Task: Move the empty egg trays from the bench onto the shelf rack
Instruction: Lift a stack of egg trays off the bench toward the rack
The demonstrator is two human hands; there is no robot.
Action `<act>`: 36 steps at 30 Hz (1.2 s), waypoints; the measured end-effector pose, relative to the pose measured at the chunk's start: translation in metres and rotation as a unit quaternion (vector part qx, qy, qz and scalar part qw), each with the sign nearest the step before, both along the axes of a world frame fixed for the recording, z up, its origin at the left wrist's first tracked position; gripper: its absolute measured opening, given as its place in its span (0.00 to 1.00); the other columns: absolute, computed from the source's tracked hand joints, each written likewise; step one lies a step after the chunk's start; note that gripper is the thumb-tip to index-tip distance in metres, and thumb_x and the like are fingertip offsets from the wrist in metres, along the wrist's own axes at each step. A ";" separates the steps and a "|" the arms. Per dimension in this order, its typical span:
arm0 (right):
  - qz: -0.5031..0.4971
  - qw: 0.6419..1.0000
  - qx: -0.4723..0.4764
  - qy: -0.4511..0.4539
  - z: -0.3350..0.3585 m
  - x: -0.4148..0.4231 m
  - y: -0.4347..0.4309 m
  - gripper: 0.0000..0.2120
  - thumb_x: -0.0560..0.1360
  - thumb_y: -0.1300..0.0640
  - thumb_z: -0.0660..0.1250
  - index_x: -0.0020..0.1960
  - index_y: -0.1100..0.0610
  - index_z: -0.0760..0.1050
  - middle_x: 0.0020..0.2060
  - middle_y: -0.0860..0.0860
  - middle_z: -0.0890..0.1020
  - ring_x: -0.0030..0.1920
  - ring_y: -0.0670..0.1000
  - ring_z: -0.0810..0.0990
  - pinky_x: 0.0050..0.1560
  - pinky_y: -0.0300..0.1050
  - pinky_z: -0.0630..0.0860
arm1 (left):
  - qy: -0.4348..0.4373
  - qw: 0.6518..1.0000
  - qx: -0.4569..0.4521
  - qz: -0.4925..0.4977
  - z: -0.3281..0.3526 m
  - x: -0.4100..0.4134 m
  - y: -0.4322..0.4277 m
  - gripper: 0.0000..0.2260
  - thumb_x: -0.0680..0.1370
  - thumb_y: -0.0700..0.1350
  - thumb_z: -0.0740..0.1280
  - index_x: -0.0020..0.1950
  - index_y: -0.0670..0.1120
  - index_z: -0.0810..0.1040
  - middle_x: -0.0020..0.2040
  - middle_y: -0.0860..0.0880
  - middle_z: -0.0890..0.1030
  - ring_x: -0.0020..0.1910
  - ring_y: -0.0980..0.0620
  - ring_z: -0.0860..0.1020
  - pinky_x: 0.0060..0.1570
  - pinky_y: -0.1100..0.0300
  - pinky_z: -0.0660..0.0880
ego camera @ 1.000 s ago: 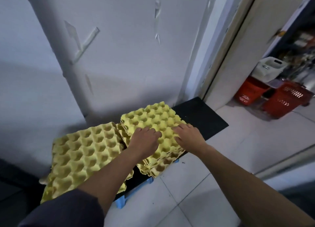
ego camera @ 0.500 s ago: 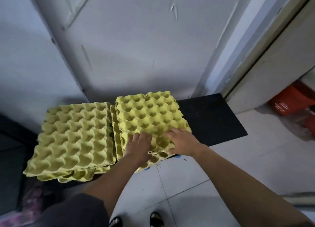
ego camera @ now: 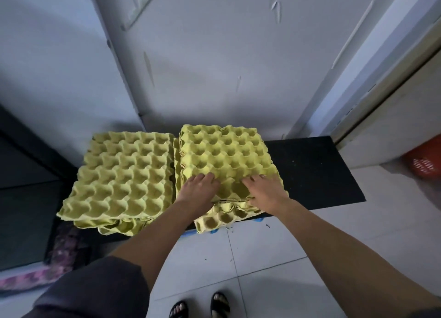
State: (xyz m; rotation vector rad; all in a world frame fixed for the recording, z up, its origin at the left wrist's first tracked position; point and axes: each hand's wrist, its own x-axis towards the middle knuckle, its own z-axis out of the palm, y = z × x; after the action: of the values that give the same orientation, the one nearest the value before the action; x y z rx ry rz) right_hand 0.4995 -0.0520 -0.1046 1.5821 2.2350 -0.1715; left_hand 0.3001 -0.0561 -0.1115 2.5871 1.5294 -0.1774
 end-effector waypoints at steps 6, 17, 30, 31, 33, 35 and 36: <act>-0.007 0.998 0.053 0.030 0.043 -0.020 -0.012 0.29 0.74 0.49 0.66 0.72 0.51 0.60 0.62 0.53 0.73 0.62 0.55 0.73 0.63 0.55 0.69 | -0.009 0.999 0.032 -0.022 0.048 -0.023 -0.002 0.28 0.74 0.50 0.68 0.71 0.49 0.63 0.69 0.49 0.65 0.67 0.47 0.65 0.67 0.53 0.63; 0.018 0.981 0.166 0.102 0.098 -0.100 -0.048 0.32 0.74 0.44 0.67 0.73 0.53 0.59 0.63 0.55 0.72 0.63 0.55 0.72 0.61 0.50 0.72 | -0.090 0.983 0.127 0.093 0.103 -0.116 -0.049 0.28 0.76 0.56 0.63 0.74 0.55 0.58 0.73 0.52 0.62 0.72 0.50 0.58 0.72 0.51 0.48; 0.183 0.951 0.183 0.168 0.112 -0.201 -0.130 0.34 0.73 0.47 0.69 0.74 0.51 0.58 0.63 0.53 0.72 0.62 0.53 0.71 0.62 0.49 0.69 | -0.666 0.484 -0.015 0.568 0.117 -0.212 -0.194 0.33 0.75 0.41 0.68 0.75 0.46 0.54 0.52 0.47 0.74 0.50 0.46 0.76 0.55 0.49 0.75; 0.200 0.948 0.180 0.169 0.113 -0.209 -0.138 0.34 0.73 0.47 0.69 0.74 0.51 0.58 0.63 0.53 0.72 0.62 0.53 0.71 0.61 0.49 0.69 | -0.667 0.469 -0.009 0.579 0.114 -0.220 -0.205 0.29 0.75 0.40 0.68 0.73 0.43 0.59 0.51 0.46 0.74 0.47 0.46 0.76 0.52 0.50 0.76; 0.234 0.941 0.175 0.169 0.115 -0.229 -0.150 0.33 0.73 0.47 0.69 0.74 0.51 0.59 0.62 0.52 0.72 0.62 0.54 0.71 0.59 0.49 0.70 | -0.653 0.473 0.011 0.591 0.111 -0.237 -0.228 0.15 0.75 0.39 0.68 0.60 0.40 0.73 0.49 0.41 0.76 0.40 0.47 0.76 0.42 0.54 0.76; 0.256 0.935 0.171 0.178 0.119 -0.251 -0.160 0.33 0.73 0.48 0.70 0.73 0.51 0.59 0.62 0.53 0.72 0.61 0.55 0.71 0.57 0.50 0.71 | -0.645 0.470 0.024 0.602 0.107 -0.254 -0.247 0.09 0.75 0.39 0.67 0.54 0.40 0.75 0.48 0.41 0.77 0.37 0.49 0.75 0.34 0.58 0.73; 0.268 0.931 0.168 0.183 0.122 -0.263 -0.165 0.32 0.73 0.48 0.70 0.73 0.51 0.60 0.61 0.53 0.72 0.61 0.55 0.71 0.56 0.50 0.71 | -0.647 0.459 0.029 0.608 0.105 -0.265 -0.255 0.10 0.75 0.40 0.66 0.55 0.41 0.74 0.48 0.41 0.77 0.37 0.50 0.75 0.31 0.59 0.72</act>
State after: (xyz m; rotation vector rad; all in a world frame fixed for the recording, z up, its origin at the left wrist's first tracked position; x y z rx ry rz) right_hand 0.2368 -0.2168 0.0173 1.0794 3.0358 0.0870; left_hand 0.0352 -0.3110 -0.0067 0.3216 1.8328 1.4938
